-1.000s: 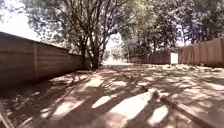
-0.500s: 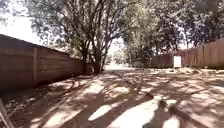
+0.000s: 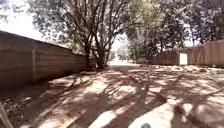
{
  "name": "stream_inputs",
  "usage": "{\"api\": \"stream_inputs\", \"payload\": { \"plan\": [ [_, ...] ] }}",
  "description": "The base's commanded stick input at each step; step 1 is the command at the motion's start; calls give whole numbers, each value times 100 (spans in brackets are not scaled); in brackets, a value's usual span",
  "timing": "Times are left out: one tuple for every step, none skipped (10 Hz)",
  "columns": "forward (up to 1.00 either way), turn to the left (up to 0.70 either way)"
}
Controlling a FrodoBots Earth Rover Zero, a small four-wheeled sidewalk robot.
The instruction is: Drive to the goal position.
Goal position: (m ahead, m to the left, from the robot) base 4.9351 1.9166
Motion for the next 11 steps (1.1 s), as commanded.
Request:
{"api": "stream_inputs", "payload": {
  "plan": [
    [70, 0],
    [70, 0],
    [70, 0],
    [70, 0],
    [70, 7],
    [70, 24],
    [70, 30],
    [70, 13],
    [70, 0],
    [70, 0],
    [70, 0]
  ]
}}
